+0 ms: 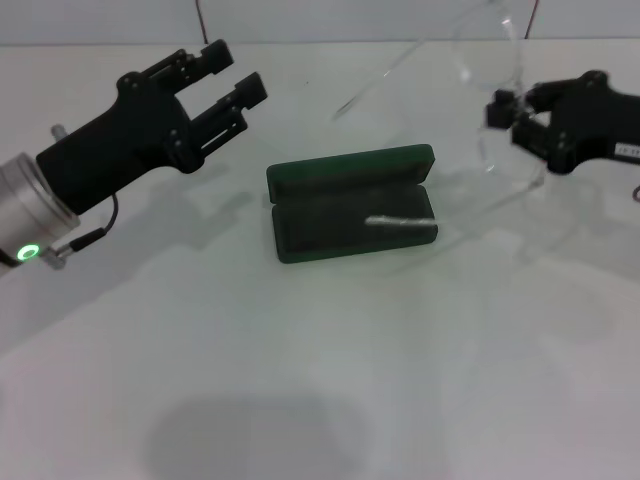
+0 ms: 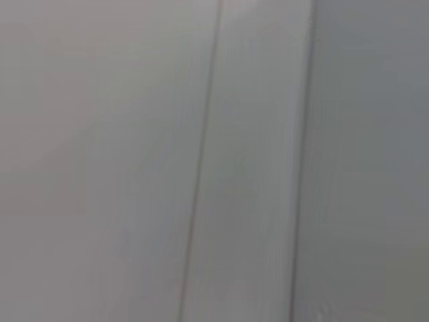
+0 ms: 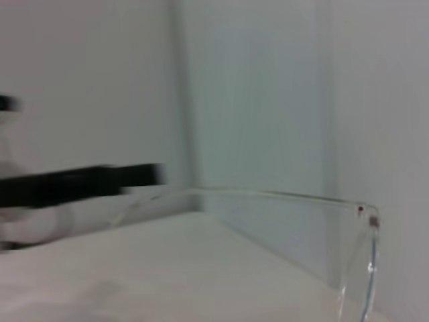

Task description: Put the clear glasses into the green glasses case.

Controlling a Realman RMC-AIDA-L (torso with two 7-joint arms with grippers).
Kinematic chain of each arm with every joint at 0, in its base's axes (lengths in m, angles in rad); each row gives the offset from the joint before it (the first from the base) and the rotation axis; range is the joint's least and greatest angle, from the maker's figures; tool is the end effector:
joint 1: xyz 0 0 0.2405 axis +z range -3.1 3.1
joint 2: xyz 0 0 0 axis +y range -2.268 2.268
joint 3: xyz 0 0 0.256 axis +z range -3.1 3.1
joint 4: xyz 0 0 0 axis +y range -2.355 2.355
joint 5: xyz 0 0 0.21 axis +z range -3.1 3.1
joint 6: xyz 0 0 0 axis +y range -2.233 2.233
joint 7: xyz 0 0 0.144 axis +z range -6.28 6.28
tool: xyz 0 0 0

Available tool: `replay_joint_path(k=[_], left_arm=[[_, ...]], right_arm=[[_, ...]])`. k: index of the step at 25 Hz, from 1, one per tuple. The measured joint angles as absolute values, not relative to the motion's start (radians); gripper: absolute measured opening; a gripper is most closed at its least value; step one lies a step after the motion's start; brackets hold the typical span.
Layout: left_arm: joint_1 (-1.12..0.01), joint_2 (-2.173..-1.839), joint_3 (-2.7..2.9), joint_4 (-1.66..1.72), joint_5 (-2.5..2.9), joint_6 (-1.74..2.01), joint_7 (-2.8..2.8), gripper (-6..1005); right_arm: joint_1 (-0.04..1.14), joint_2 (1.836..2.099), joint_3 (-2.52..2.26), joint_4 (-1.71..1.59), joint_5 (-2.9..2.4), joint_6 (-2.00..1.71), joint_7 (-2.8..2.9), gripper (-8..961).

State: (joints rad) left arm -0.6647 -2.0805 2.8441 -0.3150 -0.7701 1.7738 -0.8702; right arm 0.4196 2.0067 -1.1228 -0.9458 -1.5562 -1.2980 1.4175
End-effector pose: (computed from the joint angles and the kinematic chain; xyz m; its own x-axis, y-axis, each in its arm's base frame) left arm -0.2468 0.3276 0.0079 0.5456 -0.0195 0.8378 0.4484 -0.8377 -0.3116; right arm 0.2178 0.3632 0.0380 0.8410 -0.0908 -0.5334 -0.3299 -0.8675 -0.3724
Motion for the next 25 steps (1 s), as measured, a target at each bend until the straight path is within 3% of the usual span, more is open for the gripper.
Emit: replay_joint_path(k=[6,11,25], left_arm=[[-0.713,-2.079,2.844,-0.307,-0.77,1.809,-0.855,570],[-0.75,-2.082,2.844,-0.283,-0.734,1.834,-0.833,570],[-0.805,-2.088,2.844,-0.166,-0.631,1.755,-0.72,568]], right_arm=[[0.498,1.968,-1.122,-0.874,-1.576,-1.493,1.44,117],[0.571,1.958,-1.126,-0.796,-1.606,-1.544,1.488,117],[0.723,1.984,-1.126,-0.695,-1.686,-1.565,1.548,117]])
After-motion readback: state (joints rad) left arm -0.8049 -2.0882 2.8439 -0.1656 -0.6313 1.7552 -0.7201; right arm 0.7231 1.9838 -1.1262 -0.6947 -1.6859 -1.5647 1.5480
